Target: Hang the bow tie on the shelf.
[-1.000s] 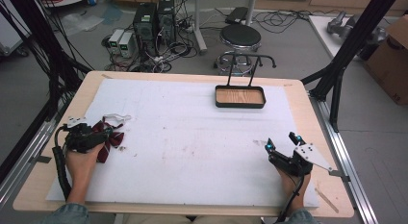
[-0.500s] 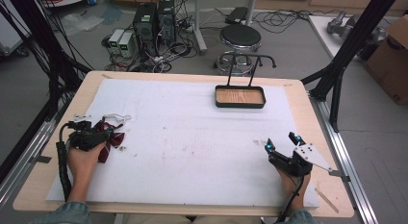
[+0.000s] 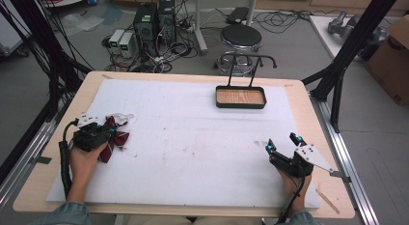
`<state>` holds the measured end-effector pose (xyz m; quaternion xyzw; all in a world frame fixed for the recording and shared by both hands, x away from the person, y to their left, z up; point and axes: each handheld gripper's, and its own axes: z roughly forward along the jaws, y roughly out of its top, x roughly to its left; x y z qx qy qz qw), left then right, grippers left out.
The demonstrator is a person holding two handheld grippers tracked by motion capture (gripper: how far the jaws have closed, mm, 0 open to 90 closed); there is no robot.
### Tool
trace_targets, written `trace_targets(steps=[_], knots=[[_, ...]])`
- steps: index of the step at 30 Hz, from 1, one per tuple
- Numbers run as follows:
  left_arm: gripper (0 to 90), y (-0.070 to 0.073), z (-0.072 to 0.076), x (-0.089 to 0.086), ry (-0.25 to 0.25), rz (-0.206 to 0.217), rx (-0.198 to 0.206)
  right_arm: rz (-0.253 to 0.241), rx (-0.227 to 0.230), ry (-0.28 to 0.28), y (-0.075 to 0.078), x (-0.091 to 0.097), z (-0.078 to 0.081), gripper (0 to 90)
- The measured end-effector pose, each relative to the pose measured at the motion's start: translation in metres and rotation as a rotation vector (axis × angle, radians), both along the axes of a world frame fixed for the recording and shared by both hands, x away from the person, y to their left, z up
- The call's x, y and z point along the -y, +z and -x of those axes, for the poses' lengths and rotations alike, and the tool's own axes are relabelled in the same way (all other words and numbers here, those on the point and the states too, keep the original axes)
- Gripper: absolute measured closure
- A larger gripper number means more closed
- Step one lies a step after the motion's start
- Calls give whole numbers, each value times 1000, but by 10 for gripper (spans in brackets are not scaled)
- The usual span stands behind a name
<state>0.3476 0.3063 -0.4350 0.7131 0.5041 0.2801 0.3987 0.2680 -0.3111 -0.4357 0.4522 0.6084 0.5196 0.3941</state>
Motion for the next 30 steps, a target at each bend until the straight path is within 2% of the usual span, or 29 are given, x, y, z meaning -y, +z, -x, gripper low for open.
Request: trace_targets(steps=[2,3,4,5,7,11,12,14,15,16,17,18,19,21,22,23,26,27,28,30], knots=[[709,7,3,4,-49,-12,54,0,0,1,0,0,0,164],[709,7,3,4,-49,-12,54,0,0,0,0,0,0,164],[709,13,3,7,-87,-23,88,0,0,0,0,0,0,164],[709,13,3,7,-87,-23,88,0,0,0,0,0,0,164],[709,19,3,13,-129,-36,122,-4,-2,2,0,0,0,164],[709,29,-2,29,-205,-54,146,-6,-1,2,0,1,-1,164],[709,30,-3,34,-234,-53,158,-7,0,2,0,1,-1,164],[708,36,-10,49,-293,-78,162,-5,-1,2,0,1,-1,164],[708,36,-10,49,-293,-78,162,-5,-1,2,0,1,-1,164],[709,41,-16,60,-333,-73,164,-6,-2,3,0,1,-1,164],[709,41,-16,60,-333,-73,164,-6,-2,3,0,1,-1,164],[708,46,-21,69,-360,-67,170,-9,-3,4,0,1,-2,165],[708,46,-21,69,-360,-67,170,-8,-2,4,0,1,-2,165],[709,53,-27,80,-395,-61,182,-9,-2,7,0,1,-2,166],[708,59,-33,90,-430,-49,186,-10,-4,8,0,1,-2,166],[709,59,-33,90,-430,-49,186,-10,-4,8,0,1,-2,166],[708,73,-46,114,-491,-55,208,-11,-2,6,0,1,-2,167],[709,73,-46,114,-491,-55,208,-11,-1,9,0,1,-2,167],[709,80,-53,126,-519,-50,213,-14,-3,7,0,1,-2,167],[708,87,-59,139,-547,-54,221,-17,-3,9,0,2,-2,167]])
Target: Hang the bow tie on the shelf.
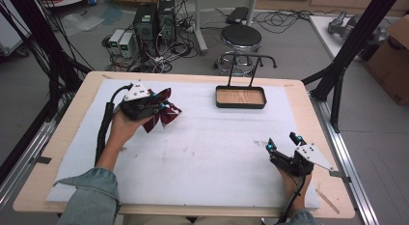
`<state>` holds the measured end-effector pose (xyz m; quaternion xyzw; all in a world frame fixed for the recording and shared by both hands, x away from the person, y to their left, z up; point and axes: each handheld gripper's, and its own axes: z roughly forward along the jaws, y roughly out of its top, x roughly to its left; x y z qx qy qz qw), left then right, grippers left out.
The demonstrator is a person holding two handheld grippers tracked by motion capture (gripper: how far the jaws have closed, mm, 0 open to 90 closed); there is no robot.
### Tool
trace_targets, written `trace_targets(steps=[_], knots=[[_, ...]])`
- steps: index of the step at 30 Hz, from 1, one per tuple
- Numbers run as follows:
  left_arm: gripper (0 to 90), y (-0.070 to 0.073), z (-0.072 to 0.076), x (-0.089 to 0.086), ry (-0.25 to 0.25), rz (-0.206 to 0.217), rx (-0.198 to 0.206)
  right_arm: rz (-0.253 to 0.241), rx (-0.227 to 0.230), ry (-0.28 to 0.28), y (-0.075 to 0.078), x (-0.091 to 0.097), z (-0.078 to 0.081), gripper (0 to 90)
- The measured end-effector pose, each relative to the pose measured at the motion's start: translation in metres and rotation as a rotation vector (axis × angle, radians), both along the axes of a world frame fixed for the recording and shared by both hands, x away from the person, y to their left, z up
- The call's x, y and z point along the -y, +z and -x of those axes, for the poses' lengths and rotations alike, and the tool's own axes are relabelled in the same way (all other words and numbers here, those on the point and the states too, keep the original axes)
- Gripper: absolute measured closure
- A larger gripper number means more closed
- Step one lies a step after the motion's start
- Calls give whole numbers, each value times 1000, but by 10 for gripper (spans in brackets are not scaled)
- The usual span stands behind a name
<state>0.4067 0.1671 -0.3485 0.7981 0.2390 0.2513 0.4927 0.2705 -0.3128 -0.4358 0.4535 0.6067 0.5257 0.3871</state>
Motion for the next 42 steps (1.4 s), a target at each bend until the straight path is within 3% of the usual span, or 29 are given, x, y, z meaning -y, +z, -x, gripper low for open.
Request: trace_targets(steps=[9,16,25,27,32,36,42], knots=[[708,19,-19,44,-100,16,31,-10,-1,-2,0,1,0,168],[708,39,-36,67,-129,49,77,-11,-4,2,0,2,-1,168],[708,58,-51,91,-152,70,126,-21,-7,3,0,2,-1,168],[708,65,-60,99,-152,84,139,-22,-5,2,0,3,0,169],[708,71,-76,111,-155,103,153,-15,-10,10,0,1,-1,168],[708,77,-87,118,-150,94,167,-10,-6,19,0,0,-1,169],[708,82,-100,122,-132,107,185,-8,-5,21,0,1,-1,169]])
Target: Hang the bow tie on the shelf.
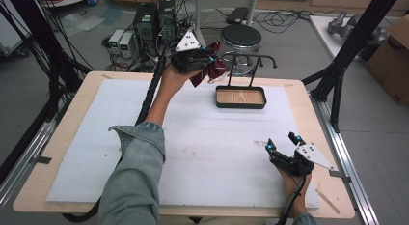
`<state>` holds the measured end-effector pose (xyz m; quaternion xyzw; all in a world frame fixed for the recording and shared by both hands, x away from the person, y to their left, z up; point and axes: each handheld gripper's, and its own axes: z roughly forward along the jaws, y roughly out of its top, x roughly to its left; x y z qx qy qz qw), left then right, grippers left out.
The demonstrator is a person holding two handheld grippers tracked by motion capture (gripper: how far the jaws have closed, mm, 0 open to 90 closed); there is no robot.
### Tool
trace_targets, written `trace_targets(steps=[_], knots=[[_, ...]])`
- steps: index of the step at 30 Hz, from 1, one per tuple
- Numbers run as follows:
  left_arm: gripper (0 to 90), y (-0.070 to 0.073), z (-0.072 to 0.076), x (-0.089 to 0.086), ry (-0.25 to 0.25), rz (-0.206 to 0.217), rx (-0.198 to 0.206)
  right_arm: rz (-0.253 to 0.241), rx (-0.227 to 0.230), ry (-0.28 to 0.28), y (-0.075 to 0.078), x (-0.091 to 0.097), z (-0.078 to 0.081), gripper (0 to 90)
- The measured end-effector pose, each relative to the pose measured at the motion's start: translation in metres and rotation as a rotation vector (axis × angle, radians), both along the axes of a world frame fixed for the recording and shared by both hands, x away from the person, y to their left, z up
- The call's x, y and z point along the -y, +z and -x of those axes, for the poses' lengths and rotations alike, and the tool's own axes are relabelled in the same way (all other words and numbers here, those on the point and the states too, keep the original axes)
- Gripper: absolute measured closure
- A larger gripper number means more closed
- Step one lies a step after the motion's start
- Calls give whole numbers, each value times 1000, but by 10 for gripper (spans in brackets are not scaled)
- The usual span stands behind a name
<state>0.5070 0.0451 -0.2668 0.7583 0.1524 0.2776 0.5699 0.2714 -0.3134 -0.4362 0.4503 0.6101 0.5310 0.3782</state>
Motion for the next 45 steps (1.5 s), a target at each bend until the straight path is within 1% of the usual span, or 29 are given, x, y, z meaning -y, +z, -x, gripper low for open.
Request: trace_targets(steps=[1,2,3,4,7,8,11,12,13,14,15,16,17,19,20,21,22,23,24,27,28,29,31,33,34,35,36,40,45], knots=[[708,0,0,0,0,0,0,0,0,0,0,0,0,169],[708,1,-3,0,5,16,2,0,-2,1,0,0,0,169],[708,1,-3,0,5,16,2,0,-2,1,0,0,0,169],[708,2,-6,-1,10,28,6,0,-2,0,0,0,0,169],[707,4,-11,-2,20,36,4,0,-2,2,0,0,0,170],[708,4,-14,-3,31,59,5,-1,-2,1,0,0,0,171],[707,4,-18,-5,45,71,7,0,-3,1,0,0,0,172],[707,1,-22,-6,47,115,-6,-5,-8,2,0,-1,0,172],[707,1,-22,-6,47,115,-6,-3,-7,2,0,-1,0,172],[707,-2,-25,-5,78,107,-7,-1,-5,4,0,-1,0,171],[707,-2,-25,-5,78,107,-7,1,-5,5,0,-1,0,172],[707,-5,-29,-4,104,97,-21,4,-5,5,0,-1,0,172],[707,-5,-29,-4,104,97,-21,6,-5,5,0,-1,0,172],[707,-10,-32,-2,137,87,-28,6,-5,7,0,-1,0,172],[706,-15,-34,1,158,72,-39,8,-4,9,0,-1,0,174],[707,-15,-34,1,158,72,-39,8,-4,9,0,-1,0,174],[706,-23,-37,5,186,31,-55,8,-4,10,0,-1,0,174],[705,-23,-37,5,186,31,-55,8,-4,10,0,-1,0,174],[704,-28,-39,8,197,0,-68,9,-7,12,0,-1,0,175],[703,-40,-42,15,208,-45,-90,12,-6,12,0,-1,0,175],[702,-48,-43,20,214,-65,-99,15,-3,15,0,-2,0,176],[700,-48,-43,20,214,-65,-99,16,-4,15,0,-2,0,175],[698,-60,-45,27,215,-80,-117,15,-7,16,0,-2,0,176],[695,-63,-46,29,215,-89,-124,18,-8,17,0,-2,0,176],[693,-68,-46,32,209,-96,-135,21,-6,18,0,-2,0,177],[690,-68,-46,32,209,-96,-135,20,-6,18,0,-3,0,177],[688,-73,-45,36,200,-109,-137,22,-5,19,0,-3,0,177],[680,-81,-44,43,178,-103,-150,26,-4,17,0,-3,-1,177],[660,-86,-44,48,179,-97,-156,31,-2,20,0,-3,-1,177]])
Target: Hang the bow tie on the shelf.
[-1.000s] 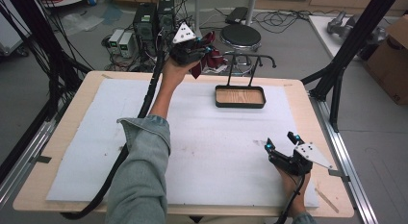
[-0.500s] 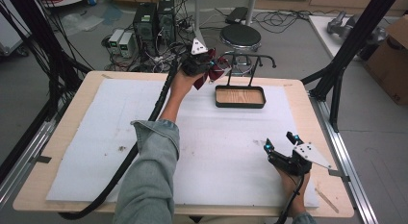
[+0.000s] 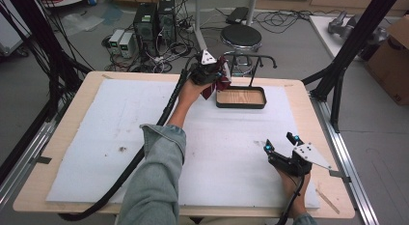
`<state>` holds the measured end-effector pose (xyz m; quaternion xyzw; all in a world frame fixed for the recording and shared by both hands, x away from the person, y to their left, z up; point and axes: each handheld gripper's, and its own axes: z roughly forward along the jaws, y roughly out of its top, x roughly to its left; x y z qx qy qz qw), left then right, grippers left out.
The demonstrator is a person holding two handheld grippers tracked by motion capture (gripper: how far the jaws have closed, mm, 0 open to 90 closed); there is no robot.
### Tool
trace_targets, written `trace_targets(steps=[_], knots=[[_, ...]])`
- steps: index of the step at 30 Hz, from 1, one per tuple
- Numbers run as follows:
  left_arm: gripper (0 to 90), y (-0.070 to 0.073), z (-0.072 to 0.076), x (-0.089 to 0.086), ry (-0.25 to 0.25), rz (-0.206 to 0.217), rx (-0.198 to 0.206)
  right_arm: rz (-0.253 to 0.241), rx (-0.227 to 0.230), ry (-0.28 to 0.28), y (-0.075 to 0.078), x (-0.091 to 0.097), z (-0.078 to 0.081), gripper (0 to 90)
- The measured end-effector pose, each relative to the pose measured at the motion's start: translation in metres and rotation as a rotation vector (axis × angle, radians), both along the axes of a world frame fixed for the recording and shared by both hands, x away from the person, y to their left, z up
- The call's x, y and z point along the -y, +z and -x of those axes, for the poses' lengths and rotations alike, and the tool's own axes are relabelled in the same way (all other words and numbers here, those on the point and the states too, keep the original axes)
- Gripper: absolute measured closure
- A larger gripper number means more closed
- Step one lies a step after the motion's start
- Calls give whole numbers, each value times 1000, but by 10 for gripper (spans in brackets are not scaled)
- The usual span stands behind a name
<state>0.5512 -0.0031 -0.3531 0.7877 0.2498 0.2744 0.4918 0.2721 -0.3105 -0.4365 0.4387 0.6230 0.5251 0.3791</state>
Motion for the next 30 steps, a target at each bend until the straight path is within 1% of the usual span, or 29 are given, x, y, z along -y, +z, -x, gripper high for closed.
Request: trace_targets(steps=[1,4,5,6,7,8,10,13,18,20,22,24,25,26,28,29,30], knots=[[656,-3,0,1,-1,0,-12,-5,-5,1,0,0,0,177],[644,-6,-1,1,-1,-7,-25,0,-3,1,0,0,0,177],[641,-9,0,2,-2,-15,-22,-2,-2,2,0,-1,0,177],[638,-9,0,2,-2,-15,-22,-2,-2,2,0,-1,0,177],[628,-11,1,3,-1,-27,-22,3,-1,1,0,-1,0,177],[620,-12,1,4,-4,-31,-23,3,-1,1,0,-1,0,177],[606,-13,2,4,-7,-37,-21,5,0,2,0,-1,0,177],[587,-12,2,3,-13,-34,-23,5,1,3,0,-1,0,177],[530,-9,5,-1,-16,-42,-23,2,-4,5,0,-1,0,178],[488,-8,6,-2,-22,-39,-29,1,-7,5,0,-2,0,178],[440,-6,7,-8,-25,-23,-41,2,-8,4,0,-2,0,178],[410,-5,8,-9,-21,-17,-41,4,-7,5,0,-2,-1,179],[383,-4,9,-14,-19,2,-53,5,-5,12,0,-1,-1,211],[371,-2,11,-18,-19,9,-65,5,-4,13,0,-1,-1,211],[345,0,15,-24,-27,18,-77,2,-2,17,0,-2,-1,208],[321,0,16,-26,-31,26,-76,-3,1,18,0,-2,-1,205],[319,0,16,-26,-31,26,-76,-4,2,16,0,-2,-1,204]])
